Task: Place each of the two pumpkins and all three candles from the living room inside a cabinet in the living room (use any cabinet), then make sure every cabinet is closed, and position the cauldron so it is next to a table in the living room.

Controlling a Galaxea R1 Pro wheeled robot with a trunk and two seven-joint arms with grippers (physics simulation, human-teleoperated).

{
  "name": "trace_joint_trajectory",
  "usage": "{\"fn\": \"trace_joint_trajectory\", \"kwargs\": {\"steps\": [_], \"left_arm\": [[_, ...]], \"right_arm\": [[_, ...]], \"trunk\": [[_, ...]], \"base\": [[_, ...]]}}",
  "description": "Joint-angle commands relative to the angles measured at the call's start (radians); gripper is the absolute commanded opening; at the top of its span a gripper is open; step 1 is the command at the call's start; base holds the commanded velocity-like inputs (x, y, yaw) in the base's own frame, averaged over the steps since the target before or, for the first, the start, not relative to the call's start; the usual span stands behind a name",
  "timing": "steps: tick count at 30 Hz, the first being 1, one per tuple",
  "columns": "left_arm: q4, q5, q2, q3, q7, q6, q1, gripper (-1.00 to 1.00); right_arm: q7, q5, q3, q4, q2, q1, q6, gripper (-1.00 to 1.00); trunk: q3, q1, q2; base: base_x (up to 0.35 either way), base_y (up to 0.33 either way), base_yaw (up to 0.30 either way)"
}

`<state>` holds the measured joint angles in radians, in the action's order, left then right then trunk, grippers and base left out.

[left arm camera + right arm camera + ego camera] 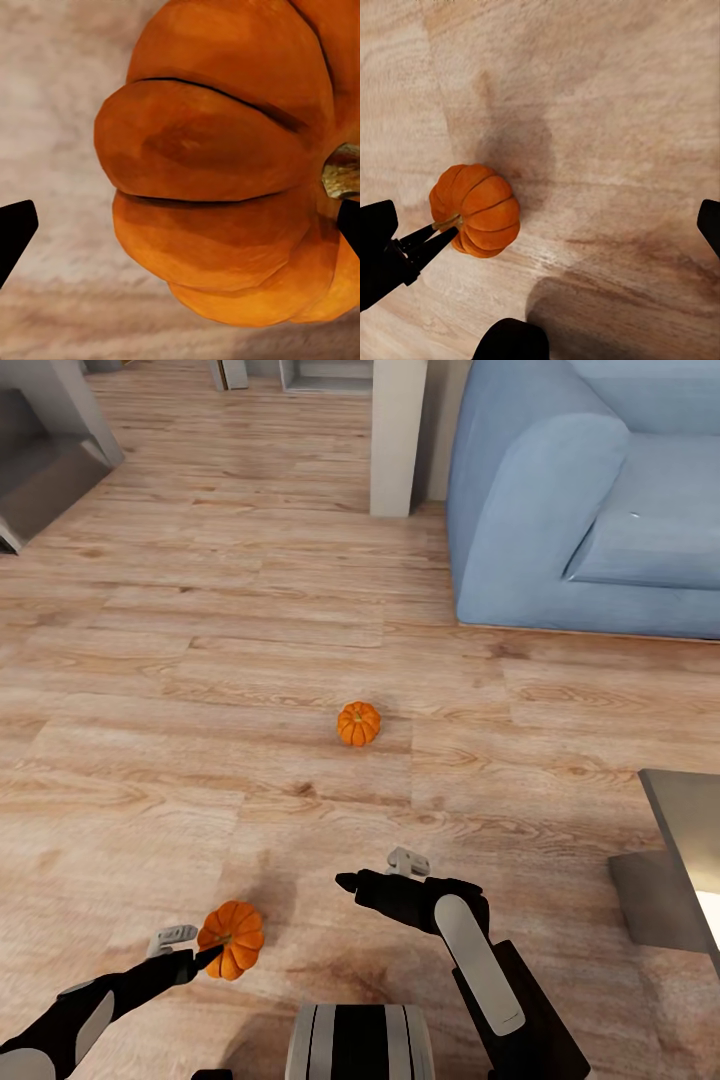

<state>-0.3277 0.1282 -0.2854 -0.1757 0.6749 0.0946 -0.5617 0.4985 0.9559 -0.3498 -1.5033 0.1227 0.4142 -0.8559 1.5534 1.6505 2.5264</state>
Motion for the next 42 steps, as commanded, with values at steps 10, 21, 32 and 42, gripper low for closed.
{"fn": "trace_joint_trajectory", "kwargs": {"steps": [10,21,32,42], "left_arm": [[0.001,-0.012,0.003,0.001,-0.032,0.0,0.0,1.0],[0.001,-0.012,0.003,0.0,-0.032,-0.001,0.0,1.0],[0.001,-0.012,0.003,0.001,-0.032,-0.001,0.0,1.0],[0.001,-0.012,0.003,0.001,-0.032,0.0,0.0,1.0]], "right_arm": [[0.0,0.0,0.0,0.0,0.0,0.0,0.0,1.0],[0.0,0.0,0.0,0.0,0.0,0.0,0.0,1.0],[0.0,0.0,0.0,0.0,0.0,0.0,0.0,1.0],[0.0,0.0,0.0,0.0,0.009,0.0,0.0,1.0]], "trunk": [[0.0,0.0,0.0],[0.0,0.0,0.0],[0.0,0.0,0.0],[0.0,0.0,0.0]], "base": [[0.003,-0.005,0.0],[0.0,-0.045,0.0],[0.0,-0.002,0.0],[0.0,-0.026,0.0]]}}
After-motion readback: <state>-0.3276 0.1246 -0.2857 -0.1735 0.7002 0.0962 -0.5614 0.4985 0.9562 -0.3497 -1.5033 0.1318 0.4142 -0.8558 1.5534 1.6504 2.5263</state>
